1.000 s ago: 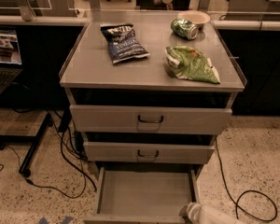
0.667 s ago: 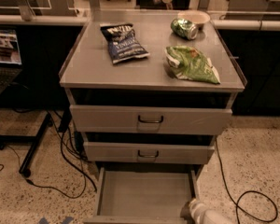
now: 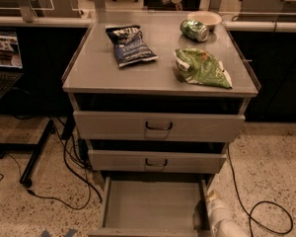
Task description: Open bottom drawer
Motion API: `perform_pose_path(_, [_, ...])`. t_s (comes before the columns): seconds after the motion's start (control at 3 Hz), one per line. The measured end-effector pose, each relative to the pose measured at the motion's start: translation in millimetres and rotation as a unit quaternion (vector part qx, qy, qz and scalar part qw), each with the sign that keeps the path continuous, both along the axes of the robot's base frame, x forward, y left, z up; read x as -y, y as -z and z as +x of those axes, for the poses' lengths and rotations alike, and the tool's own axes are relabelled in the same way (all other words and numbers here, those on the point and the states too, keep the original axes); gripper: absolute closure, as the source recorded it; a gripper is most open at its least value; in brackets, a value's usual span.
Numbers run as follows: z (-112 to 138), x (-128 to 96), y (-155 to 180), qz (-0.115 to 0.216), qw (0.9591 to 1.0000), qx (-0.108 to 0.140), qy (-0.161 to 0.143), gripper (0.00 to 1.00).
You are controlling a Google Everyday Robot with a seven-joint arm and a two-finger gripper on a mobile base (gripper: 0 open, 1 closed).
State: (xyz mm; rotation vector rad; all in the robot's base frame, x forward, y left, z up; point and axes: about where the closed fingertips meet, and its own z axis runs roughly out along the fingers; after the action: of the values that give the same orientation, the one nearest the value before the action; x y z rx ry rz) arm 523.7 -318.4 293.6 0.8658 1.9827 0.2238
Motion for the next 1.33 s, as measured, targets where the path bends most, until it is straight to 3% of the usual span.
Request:
perform_pose_path(0.33, [7.7,4.1,-15.3,-0.023,0.9995,0.022,-0.005,0.58])
perform_pose_path(1.0, [7.7,4.1,-15.3,-0.022,0.9995,0.022,-0.005,0.12])
perform_pose_path(1.33, [7.7,4.1,-15.3,-0.022,0.9995,0.022,-0.005,0.0])
